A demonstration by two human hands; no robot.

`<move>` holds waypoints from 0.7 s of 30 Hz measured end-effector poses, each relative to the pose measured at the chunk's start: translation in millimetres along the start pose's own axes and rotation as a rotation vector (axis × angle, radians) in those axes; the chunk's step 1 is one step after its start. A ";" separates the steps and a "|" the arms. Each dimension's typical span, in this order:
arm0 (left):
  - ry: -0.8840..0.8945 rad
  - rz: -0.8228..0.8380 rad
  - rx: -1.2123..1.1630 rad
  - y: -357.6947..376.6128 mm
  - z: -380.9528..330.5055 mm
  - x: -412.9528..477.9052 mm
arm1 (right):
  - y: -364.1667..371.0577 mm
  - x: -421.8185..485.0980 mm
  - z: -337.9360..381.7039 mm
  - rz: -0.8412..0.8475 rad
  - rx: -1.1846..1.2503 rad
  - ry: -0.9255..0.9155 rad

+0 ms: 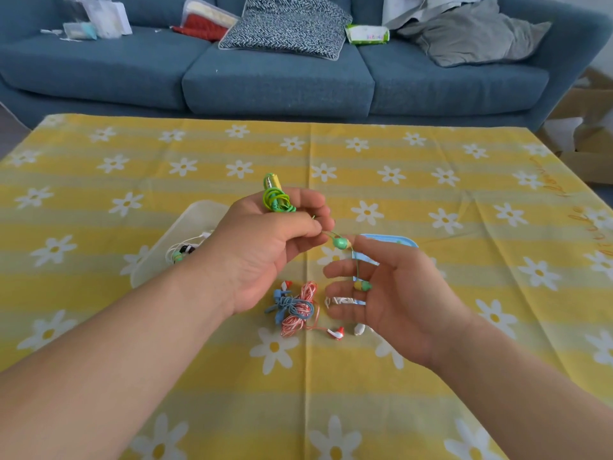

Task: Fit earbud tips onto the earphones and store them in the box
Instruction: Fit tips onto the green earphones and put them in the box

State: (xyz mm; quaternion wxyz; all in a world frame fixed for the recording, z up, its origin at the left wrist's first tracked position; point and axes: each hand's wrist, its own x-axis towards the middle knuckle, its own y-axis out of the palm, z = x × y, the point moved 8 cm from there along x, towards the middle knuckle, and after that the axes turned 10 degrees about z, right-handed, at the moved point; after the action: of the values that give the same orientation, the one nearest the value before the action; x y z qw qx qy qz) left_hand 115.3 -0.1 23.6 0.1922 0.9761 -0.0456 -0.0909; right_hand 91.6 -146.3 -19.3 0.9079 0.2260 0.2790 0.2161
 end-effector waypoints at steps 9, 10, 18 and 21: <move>0.031 -0.078 -0.017 -9.7 5.8 2.1 | 6.9 2.4 14.5 0.075 0.043 -0.195; 0.030 -0.083 0.011 -10.2 6.4 1.8 | 5.0 2.5 15.3 0.061 0.030 -0.211; 0.033 0.026 0.490 4.7 3.8 -5.3 | -5.0 3.7 12.6 -0.006 -0.065 -0.178; 0.079 0.053 0.598 9.6 1.7 -5.7 | -7.8 3.3 11.9 -0.013 -0.094 -0.157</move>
State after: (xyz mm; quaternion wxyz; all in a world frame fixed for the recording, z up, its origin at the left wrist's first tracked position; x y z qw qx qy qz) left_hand 108.8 -8.8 26.7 -0.0996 0.9906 -0.0885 -0.0305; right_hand 103.4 -154.3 -16.0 0.9380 0.1977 0.1978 0.2047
